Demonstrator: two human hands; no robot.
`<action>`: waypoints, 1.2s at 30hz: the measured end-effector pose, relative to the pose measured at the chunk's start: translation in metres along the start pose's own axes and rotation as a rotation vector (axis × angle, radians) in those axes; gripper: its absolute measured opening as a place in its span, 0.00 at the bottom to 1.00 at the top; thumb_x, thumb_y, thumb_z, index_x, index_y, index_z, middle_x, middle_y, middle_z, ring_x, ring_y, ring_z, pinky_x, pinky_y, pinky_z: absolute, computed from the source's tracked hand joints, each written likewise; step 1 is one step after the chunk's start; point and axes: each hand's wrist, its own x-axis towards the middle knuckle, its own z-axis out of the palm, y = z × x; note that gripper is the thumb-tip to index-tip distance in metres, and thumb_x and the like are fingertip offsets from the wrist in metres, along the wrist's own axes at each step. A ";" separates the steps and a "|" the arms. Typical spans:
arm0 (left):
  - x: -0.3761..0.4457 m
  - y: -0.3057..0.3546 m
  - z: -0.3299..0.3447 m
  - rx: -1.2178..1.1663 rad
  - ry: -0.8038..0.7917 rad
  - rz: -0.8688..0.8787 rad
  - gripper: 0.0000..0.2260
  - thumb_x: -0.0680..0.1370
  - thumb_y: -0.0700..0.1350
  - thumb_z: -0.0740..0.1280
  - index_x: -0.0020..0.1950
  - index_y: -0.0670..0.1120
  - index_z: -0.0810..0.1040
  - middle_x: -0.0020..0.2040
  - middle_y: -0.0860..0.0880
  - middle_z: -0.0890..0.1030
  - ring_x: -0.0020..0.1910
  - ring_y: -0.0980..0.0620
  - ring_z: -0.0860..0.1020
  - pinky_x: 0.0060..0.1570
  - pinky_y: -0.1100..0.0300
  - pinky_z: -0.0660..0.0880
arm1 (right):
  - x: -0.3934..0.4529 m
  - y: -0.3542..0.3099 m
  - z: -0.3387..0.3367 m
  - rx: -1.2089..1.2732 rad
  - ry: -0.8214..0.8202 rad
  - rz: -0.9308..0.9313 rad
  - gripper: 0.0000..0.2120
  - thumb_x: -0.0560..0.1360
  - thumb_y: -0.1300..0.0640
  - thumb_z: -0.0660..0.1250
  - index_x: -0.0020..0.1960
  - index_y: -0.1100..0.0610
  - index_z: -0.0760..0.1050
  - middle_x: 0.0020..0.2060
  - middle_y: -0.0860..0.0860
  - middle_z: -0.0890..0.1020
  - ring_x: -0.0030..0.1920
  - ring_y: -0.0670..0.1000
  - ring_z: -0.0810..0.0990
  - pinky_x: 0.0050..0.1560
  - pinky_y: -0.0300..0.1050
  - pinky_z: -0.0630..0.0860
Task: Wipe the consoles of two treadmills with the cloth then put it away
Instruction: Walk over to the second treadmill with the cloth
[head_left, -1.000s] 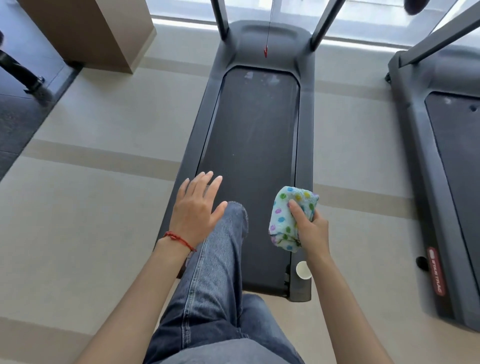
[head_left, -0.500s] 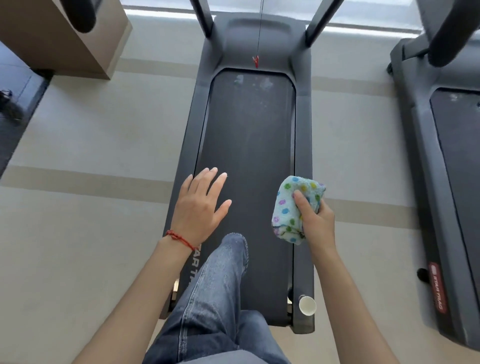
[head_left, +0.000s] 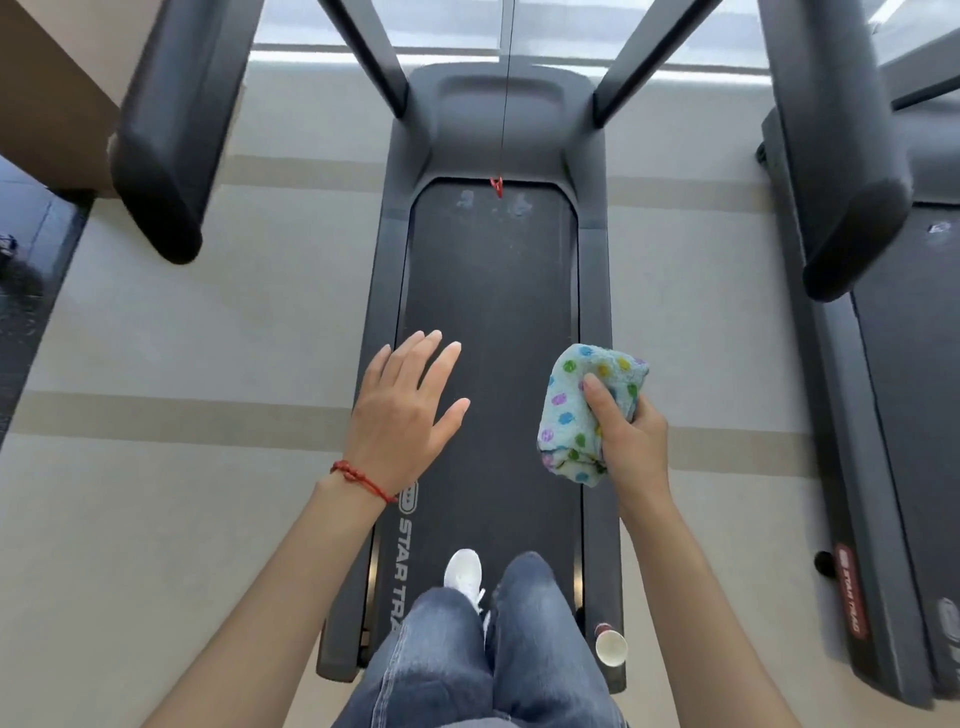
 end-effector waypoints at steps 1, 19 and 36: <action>0.010 0.000 -0.001 -0.003 0.004 0.004 0.21 0.77 0.51 0.58 0.64 0.39 0.74 0.61 0.39 0.76 0.62 0.40 0.74 0.60 0.42 0.71 | 0.005 -0.007 0.000 -0.002 0.005 -0.001 0.09 0.74 0.56 0.68 0.52 0.57 0.76 0.43 0.49 0.83 0.37 0.41 0.83 0.32 0.33 0.77; 0.252 -0.043 0.011 0.040 0.082 -0.066 0.22 0.76 0.51 0.58 0.64 0.38 0.75 0.61 0.38 0.76 0.61 0.39 0.74 0.58 0.41 0.72 | 0.197 -0.186 0.055 -0.029 -0.102 -0.129 0.02 0.73 0.56 0.68 0.45 0.53 0.77 0.41 0.49 0.83 0.39 0.45 0.83 0.36 0.38 0.80; 0.497 -0.182 0.006 0.028 0.274 0.067 0.21 0.76 0.50 0.61 0.65 0.40 0.72 0.61 0.38 0.76 0.62 0.41 0.71 0.58 0.41 0.72 | 0.356 -0.327 0.201 0.031 -0.046 -0.244 0.05 0.73 0.54 0.69 0.49 0.53 0.77 0.43 0.48 0.84 0.40 0.44 0.84 0.35 0.36 0.79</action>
